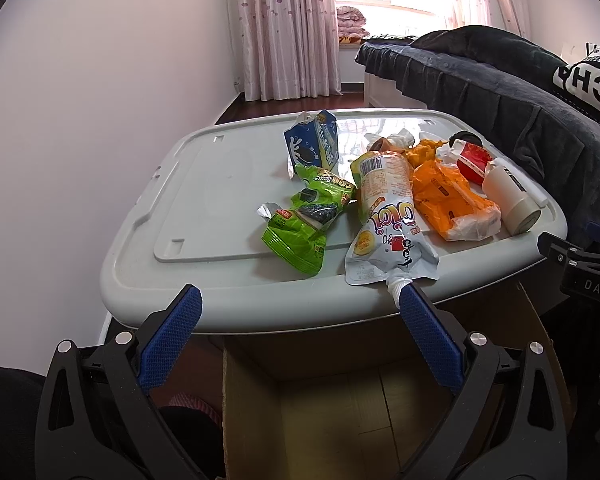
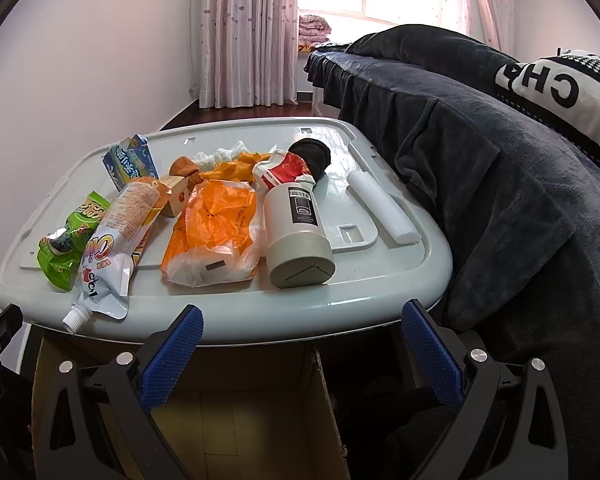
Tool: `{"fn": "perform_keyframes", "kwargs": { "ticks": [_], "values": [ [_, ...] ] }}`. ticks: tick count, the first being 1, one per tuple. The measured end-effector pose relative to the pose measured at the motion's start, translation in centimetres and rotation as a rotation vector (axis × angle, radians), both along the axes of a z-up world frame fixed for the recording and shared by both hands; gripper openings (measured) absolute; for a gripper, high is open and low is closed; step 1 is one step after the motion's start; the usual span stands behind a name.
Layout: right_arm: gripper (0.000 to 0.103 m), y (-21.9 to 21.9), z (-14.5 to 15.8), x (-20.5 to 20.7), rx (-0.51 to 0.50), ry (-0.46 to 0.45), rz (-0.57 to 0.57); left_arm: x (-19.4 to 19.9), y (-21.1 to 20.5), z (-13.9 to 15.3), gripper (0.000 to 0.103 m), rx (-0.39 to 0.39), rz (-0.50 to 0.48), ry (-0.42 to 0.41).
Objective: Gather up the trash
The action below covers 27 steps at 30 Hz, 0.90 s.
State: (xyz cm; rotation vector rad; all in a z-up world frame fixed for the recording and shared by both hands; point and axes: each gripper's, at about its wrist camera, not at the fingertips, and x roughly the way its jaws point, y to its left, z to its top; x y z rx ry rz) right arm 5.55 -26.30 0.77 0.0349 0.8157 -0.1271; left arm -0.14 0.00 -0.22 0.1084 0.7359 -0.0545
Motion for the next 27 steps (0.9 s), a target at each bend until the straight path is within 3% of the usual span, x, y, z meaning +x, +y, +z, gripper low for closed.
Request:
{"fn": "perform_keyframes", "kwargs": {
  "ticks": [11, 18, 24, 27],
  "values": [
    [0.098, -0.5, 0.2, 1.7, 0.013, 0.021, 0.014, 0.0, 0.2, 0.0, 0.097, 0.007, 0.020, -0.002],
    [0.096, -2.6, 1.3, 6.6, 0.067, 0.065, 0.026, -0.1, 0.2, -0.1, 0.097, 0.000, 0.019, -0.002],
    [0.090, -2.5, -0.4, 10.2, 0.063, 0.156, 0.059, -0.4, 0.0, -0.2, 0.097, 0.001, 0.014, 0.013],
    [0.079, -2.0, -1.5, 11.6, 0.056, 0.209, 0.072, -0.8, -0.3, -0.4, 0.097, 0.011, 0.009, 0.017]
  ]
}}
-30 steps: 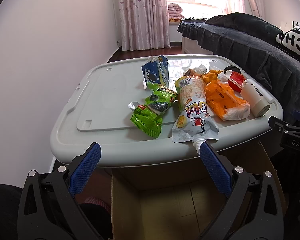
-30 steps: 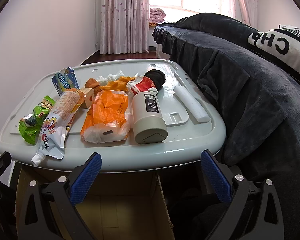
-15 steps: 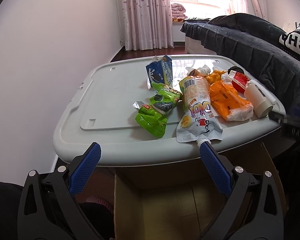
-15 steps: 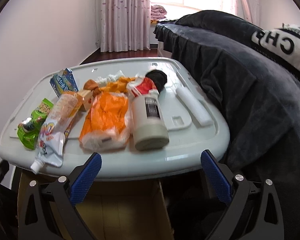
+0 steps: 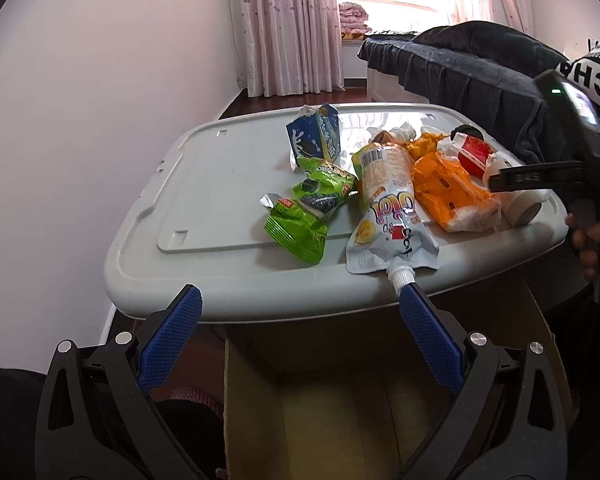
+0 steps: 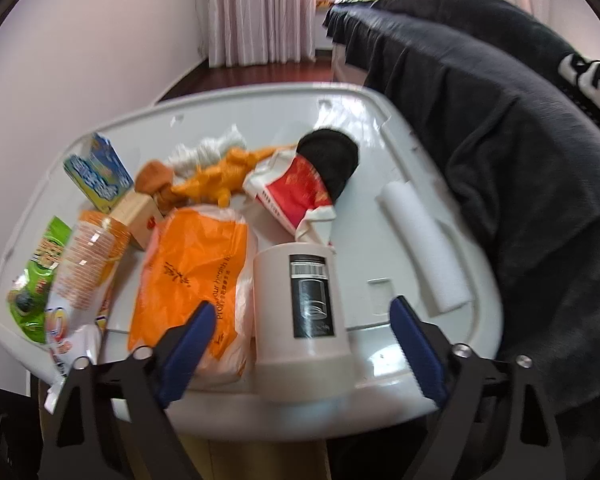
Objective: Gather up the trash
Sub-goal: 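Grasp the white cylindrical cup with the right gripper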
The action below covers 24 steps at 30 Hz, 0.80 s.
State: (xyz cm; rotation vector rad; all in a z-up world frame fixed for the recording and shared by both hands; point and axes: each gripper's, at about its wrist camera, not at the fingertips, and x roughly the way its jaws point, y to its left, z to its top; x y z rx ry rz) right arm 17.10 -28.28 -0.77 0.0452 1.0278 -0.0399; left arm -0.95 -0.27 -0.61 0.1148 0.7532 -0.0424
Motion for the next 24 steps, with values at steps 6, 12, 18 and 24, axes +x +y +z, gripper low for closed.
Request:
{"fn": "perform_keyframes", "kwargs": {
  "ticks": [6, 12, 18, 24],
  "values": [
    [0.066, -0.7, -1.2, 1.9, 0.062, 0.042, -0.031, -0.5, -0.2, 0.0, 0.097, 0.012, -0.013, -0.003],
    [0.062, -1.6, -1.7, 1.9, 0.137, 0.042, -0.062, -0.5, -0.3, -0.3, 0.097, 0.000, -0.013, 0.021],
    [0.060, -2.0, -1.6, 1.4, 0.147, 0.035, -0.077, -0.1, 0.0, -0.7, 0.097, -0.018, -0.006, 0.050],
    [0.060, -2.2, -1.5, 1.2, 0.145, 0.024, -0.090, -0.2, -0.1, -0.7, 0.097, -0.016, -0.011, 0.048]
  ]
}}
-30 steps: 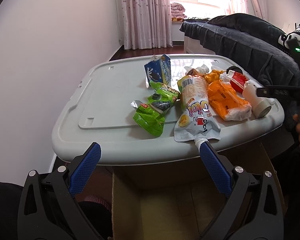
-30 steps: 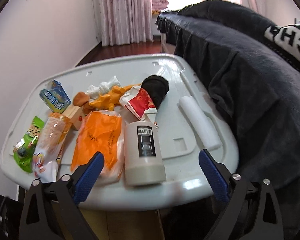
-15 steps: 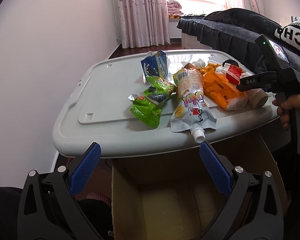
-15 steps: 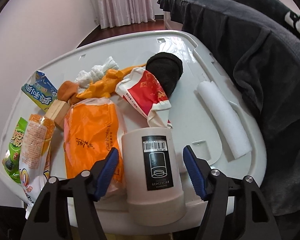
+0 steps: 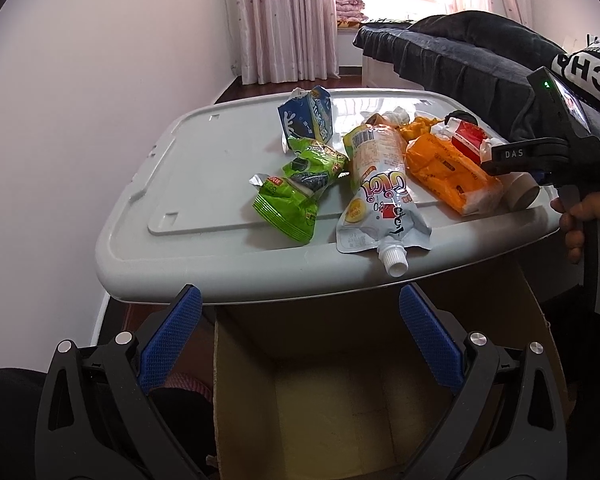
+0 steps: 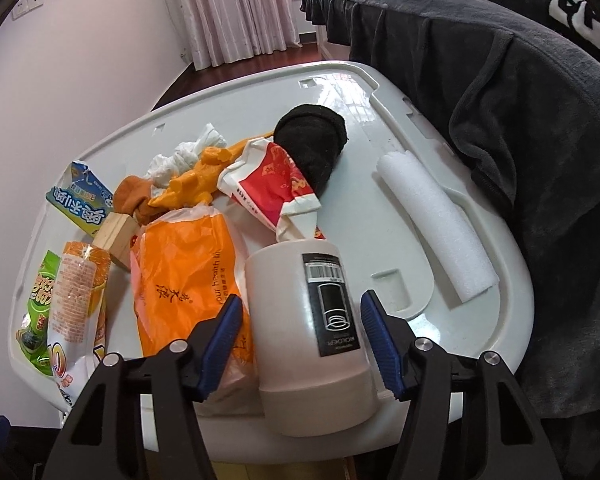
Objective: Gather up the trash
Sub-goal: 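Grasp the white cylindrical cup with the right gripper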
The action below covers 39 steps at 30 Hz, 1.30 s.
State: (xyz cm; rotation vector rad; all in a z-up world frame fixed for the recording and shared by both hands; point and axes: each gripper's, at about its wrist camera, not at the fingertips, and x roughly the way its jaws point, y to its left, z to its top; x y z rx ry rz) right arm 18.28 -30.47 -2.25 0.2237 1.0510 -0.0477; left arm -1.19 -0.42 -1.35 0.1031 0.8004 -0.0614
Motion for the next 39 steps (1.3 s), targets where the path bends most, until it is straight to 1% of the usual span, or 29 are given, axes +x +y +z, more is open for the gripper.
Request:
{"fn": "perform_keyframes", "kwargs": {
  "ticks": [3, 8, 11, 14, 17, 19, 23, 25, 27, 30, 36, 39],
  "values": [
    [0.060, -0.7, -0.2, -0.1, 0.038, 0.002, -0.022, 0.0, 0.1, 0.0, 0.097, -0.003, 0.003, 0.004],
    [0.060, -0.9, -0.1, 0.0, 0.067, -0.006, -0.028, 0.1, 0.3, 0.0, 0.097, -0.016, 0.008, 0.008],
    [0.055, -1.1, -0.3, 0.4, 0.085, -0.001, -0.037, 0.1, 0.3, 0.0, 0.097, -0.013, 0.007, 0.009],
    [0.055, -1.2, -0.7, 0.7, 0.095, -0.003, -0.042, 0.2, 0.3, -0.1, 0.097, -0.012, 0.006, 0.010],
    [0.055, -1.0, -0.7, 1.0, 0.082, -0.004, -0.040, 0.1, 0.3, -0.1, 0.097, -0.013, 0.006, 0.014],
    [0.055, -0.6, -0.8, 1.1, 0.057, -0.003, -0.035, 0.2, 0.3, -0.2, 0.097, -0.016, 0.006, 0.016],
    [0.048, -0.2, -0.9, 1.5, -0.003, -0.012, -0.033, 0.2, 0.4, -0.2, 0.097, -0.012, 0.010, 0.015],
    [0.047, -0.4, -0.8, 1.3, 0.004, -0.017, -0.034, 0.1, 0.5, -0.2, 0.097, -0.012, 0.013, 0.014],
    [0.047, -0.6, -0.7, 1.0, 0.034, -0.019, -0.041, 0.1, 0.5, -0.2, 0.097, -0.013, 0.016, 0.015],
    [0.047, -1.1, 0.2, 0.4, 0.057, -0.050, -0.047, 0.1, 0.5, -0.3, 0.097, -0.014, 0.019, 0.017],
    [0.047, -0.5, 2.2, -0.4, -0.001, -0.130, -0.025, 0.4, 0.3, -0.6, 0.097, -0.003, 0.021, 0.024],
    [0.047, -0.3, 3.5, -1.2, 0.036, -0.172, -0.010, 0.6, 0.0, -0.3, 0.097, -0.025, -0.003, 0.024]
  ]
}}
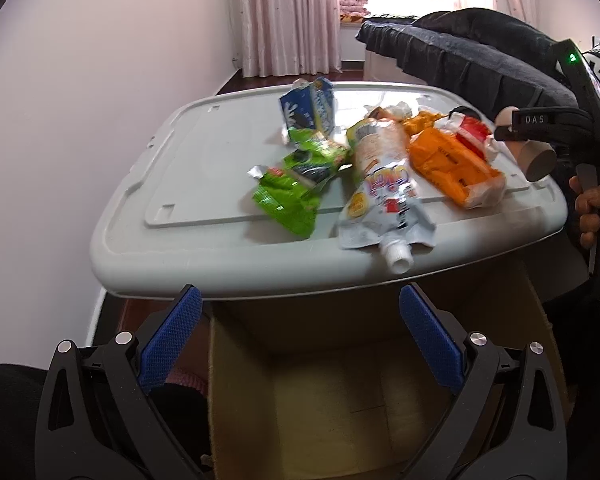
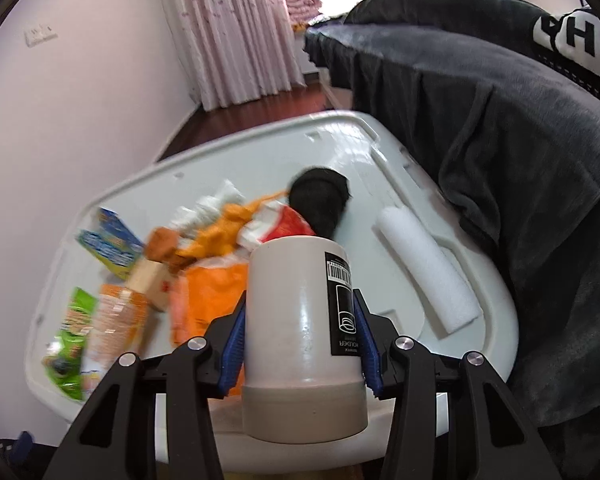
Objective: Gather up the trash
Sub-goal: 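Grasp the white cylindrical cup with the right gripper, then grasp the white-and-orange snack pouch with the left gripper while the right holds the cup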
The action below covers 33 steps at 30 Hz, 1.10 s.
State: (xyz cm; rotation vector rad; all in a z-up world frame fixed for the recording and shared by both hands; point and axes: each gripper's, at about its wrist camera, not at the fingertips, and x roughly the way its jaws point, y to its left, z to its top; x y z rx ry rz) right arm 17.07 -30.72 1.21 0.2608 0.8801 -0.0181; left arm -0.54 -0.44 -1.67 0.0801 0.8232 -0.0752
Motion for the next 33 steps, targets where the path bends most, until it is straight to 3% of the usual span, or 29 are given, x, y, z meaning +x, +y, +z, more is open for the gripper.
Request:
{"fn": "perform_keyframes", "kwargs": {
  "ticks": [5, 10, 23, 33],
  "values": [
    [0.047, 0.4, 1.4, -1.2, 0.035, -0.051, 0.033, 1.7, -1.9, 1.2, 0.097, -0.109, -0.086, 0.017],
    [0.047, -1.7, 1.8, -1.5, 0.086, -0.058, -0.022, 5.3, -4.2, 1.1, 0.097, -0.171, -0.132, 0.063],
    [0.047, -1.0, 2.4, -2.0, 0.085, -0.083, 0.006, 13.0, -6.2, -2.7, 0.097, -0.153, -0.102, 0.187],
    [0.047, 0.4, 1.6, -1.7, 0.041, -0.057, 0.037, 15.2, -6.3, -3.9, 0.096, -0.071, -0.030, 0.177]
  ]
}}
